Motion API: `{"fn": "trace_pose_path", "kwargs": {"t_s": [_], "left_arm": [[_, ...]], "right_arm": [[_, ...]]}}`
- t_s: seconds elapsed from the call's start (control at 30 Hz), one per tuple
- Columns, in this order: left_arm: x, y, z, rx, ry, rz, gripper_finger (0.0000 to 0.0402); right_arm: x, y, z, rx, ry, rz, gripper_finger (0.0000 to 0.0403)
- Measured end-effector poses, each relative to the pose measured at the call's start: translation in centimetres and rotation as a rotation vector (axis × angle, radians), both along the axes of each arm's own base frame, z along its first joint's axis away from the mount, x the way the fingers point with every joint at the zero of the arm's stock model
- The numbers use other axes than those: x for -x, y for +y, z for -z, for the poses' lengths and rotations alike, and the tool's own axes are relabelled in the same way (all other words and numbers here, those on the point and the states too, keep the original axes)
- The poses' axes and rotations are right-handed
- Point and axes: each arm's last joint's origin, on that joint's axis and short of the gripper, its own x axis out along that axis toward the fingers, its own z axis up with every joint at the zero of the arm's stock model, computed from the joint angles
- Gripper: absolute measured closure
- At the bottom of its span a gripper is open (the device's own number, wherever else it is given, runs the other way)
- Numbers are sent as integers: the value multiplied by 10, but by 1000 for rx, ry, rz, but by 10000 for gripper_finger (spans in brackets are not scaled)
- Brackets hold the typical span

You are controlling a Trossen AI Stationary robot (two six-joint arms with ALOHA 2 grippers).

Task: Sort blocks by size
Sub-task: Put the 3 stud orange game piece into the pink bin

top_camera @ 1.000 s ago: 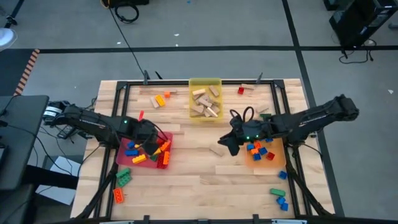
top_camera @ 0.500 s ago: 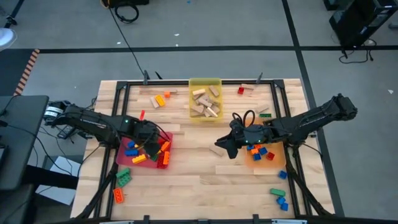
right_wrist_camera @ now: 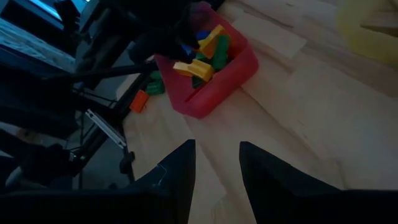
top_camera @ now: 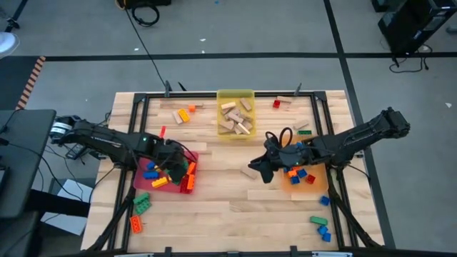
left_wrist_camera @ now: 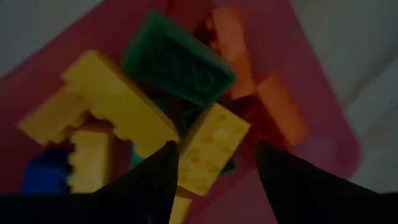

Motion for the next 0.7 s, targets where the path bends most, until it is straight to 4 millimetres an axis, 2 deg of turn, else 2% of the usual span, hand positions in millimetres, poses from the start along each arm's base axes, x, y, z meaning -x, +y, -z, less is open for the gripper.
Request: {"fn": "trace_pose_path", "kwargs": {"t_s": [0.1,0.2,0.37,0.47,0.6,0.7], "left_arm": [[1,0,-8,2,-2,-99,185],[2,-7,-24,-6,0,-163,189],[8,-30,-56,0,-17,-231,190],[16,-49,-67,33,-20,-232,191],[26,-74,-65,82,19,-242,191],[31,-95,-58,180,152,-292,191]], "right_arm": [[0,-1,0,18,8,-6,265],[1,-1,2,58,24,-28,265],[4,-2,7,102,88,-53,264],[6,-2,10,117,128,-85,264],[8,-1,11,134,149,-139,264],[8,0,11,155,150,-174,264]]}}
